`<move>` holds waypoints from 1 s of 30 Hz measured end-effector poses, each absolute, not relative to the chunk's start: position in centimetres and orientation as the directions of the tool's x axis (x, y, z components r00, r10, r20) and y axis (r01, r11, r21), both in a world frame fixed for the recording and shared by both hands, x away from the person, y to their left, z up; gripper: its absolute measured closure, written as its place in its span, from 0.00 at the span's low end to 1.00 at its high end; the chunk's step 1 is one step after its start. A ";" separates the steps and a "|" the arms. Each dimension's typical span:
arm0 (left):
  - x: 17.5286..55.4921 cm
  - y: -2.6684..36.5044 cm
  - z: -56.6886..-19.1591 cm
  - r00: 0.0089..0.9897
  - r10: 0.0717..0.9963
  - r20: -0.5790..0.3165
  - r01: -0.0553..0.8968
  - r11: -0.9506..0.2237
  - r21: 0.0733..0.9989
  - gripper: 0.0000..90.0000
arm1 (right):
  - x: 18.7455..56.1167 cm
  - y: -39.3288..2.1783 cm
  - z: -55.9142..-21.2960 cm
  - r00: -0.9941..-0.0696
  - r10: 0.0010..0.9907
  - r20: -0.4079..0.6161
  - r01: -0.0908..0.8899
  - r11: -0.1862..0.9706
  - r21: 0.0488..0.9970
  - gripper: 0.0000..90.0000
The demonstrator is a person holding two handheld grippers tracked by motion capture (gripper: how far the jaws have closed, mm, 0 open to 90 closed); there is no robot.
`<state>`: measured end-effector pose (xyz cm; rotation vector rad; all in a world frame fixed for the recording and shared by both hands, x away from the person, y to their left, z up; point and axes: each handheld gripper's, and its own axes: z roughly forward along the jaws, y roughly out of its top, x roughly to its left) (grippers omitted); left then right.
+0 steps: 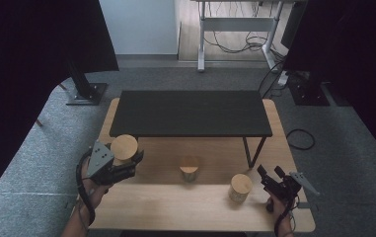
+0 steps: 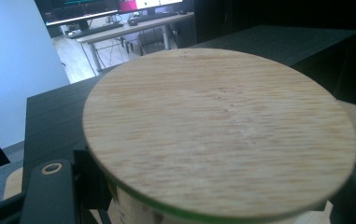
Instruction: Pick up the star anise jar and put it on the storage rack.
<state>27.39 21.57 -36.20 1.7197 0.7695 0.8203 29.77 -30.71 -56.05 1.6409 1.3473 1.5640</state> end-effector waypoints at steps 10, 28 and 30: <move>28.2 20.8 -35.6 0.566 0.805 0.176 0.097 -0.277 0.956 0.28 | 29.8 -30.7 -56.1 -0.148 0.881 0.449 0.309 -0.390 0.867 0.14; 29.6 20.9 -34.6 0.549 0.815 0.185 0.094 -0.281 0.955 0.28 | 29.8 -30.7 -56.1 -0.148 0.882 0.447 0.309 -0.388 0.868 0.14; 29.8 20.8 -34.5 0.549 0.814 0.191 0.092 -0.286 0.954 0.28 | 29.8 -30.7 -56.1 -0.148 0.882 0.447 0.309 -0.388 0.868 0.14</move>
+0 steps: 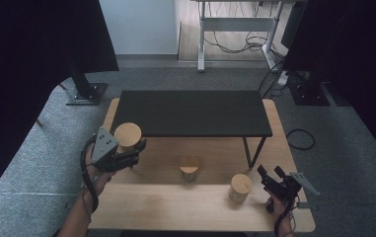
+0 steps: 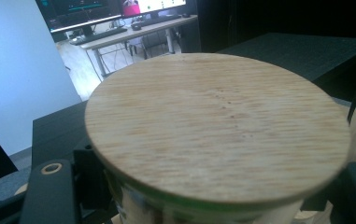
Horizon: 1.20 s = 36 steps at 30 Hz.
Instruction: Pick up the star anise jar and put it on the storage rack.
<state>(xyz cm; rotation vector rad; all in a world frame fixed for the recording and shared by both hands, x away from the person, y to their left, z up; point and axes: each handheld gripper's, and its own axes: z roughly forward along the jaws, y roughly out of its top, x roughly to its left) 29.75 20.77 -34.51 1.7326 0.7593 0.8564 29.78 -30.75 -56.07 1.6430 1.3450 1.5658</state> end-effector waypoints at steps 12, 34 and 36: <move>30.5 20.4 -33.7 0.552 0.812 0.187 0.075 -0.273 0.959 0.28 | 29.8 -30.8 -56.1 -0.147 0.881 0.451 0.311 -0.392 0.866 0.14; 31.9 19.8 -32.8 0.550 0.815 0.181 0.070 -0.262 0.963 0.28 | 29.8 -30.8 -56.1 -0.145 0.879 0.454 0.311 -0.395 0.864 0.14; 32.2 19.7 -32.8 0.549 0.817 0.178 0.072 -0.259 0.963 0.28 | 29.8 -30.8 -56.1 -0.144 0.879 0.454 0.312 -0.395 0.864 0.14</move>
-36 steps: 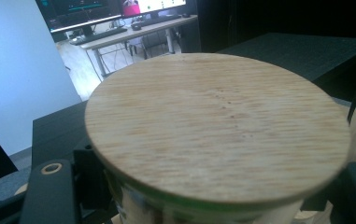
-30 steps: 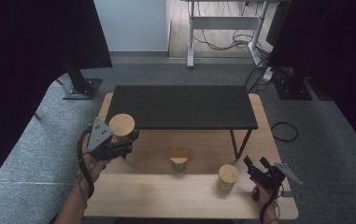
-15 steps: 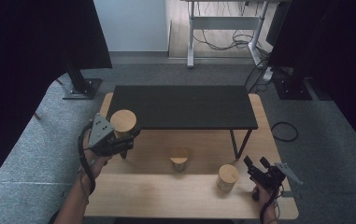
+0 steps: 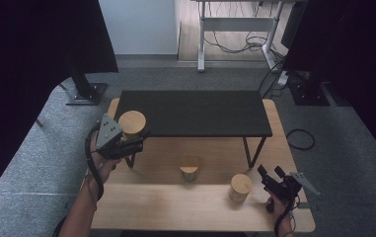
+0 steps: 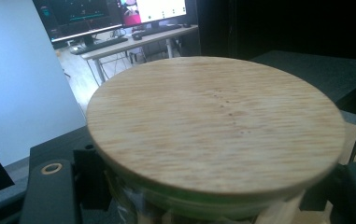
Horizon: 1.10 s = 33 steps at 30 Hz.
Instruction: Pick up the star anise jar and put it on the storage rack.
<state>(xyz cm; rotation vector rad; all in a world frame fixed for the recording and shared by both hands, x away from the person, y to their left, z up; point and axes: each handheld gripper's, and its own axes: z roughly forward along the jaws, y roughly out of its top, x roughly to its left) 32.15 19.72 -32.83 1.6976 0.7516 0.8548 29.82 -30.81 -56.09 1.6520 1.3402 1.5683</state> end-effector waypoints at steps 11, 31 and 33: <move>33.3 19.1 -32.9 0.542 0.817 0.197 0.064 -0.274 0.960 0.28 | 29.8 -30.8 -56.1 -0.144 0.878 0.457 0.311 -0.398 0.863 0.14; 36.0 18.4 -33.2 0.536 0.815 0.220 0.052 -0.292 0.955 0.28 | 29.9 -30.9 -56.1 -0.151 0.870 0.469 0.315 -0.408 0.857 0.14; 36.3 18.4 -33.2 0.537 0.814 0.222 0.050 -0.293 0.955 0.28 | 29.9 -31.0 -56.1 -0.151 0.869 0.471 0.314 -0.410 0.856 0.14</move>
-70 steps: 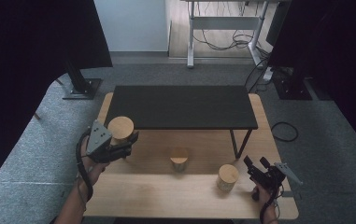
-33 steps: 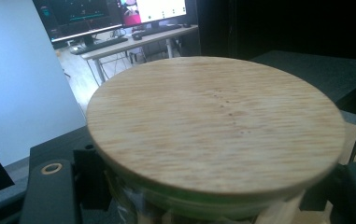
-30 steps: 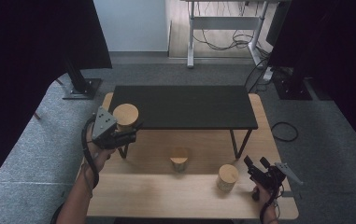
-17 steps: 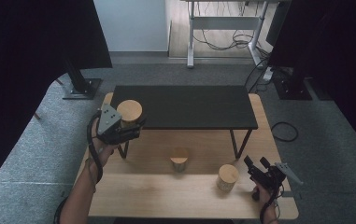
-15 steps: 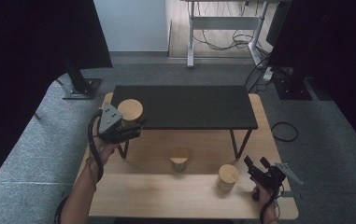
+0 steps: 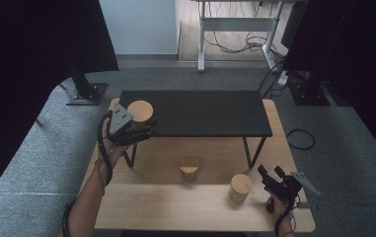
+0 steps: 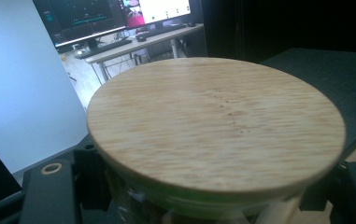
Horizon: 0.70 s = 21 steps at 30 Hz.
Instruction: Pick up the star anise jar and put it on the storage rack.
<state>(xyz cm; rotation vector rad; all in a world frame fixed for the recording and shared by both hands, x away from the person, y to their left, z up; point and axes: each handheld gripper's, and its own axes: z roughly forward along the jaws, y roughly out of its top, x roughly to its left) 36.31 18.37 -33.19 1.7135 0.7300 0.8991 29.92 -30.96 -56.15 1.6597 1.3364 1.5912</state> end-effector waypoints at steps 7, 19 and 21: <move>37.4 18.1 -33.2 0.536 0.815 0.221 0.063 -0.299 0.952 0.28 | 29.9 -31.0 -56.2 -0.153 0.867 0.474 0.311 -0.413 0.856 0.14; 38.7 17.6 -34.0 0.526 0.818 0.232 0.103 -0.332 0.938 0.28 | 29.9 -31.0 -56.2 -0.153 0.866 0.476 0.312 -0.414 0.855 0.14; 38.8 17.7 -34.1 0.527 0.818 0.230 0.113 -0.335 0.935 0.28 | 29.9 -31.0 -56.2 -0.153 0.866 0.476 0.312 -0.415 0.855 0.14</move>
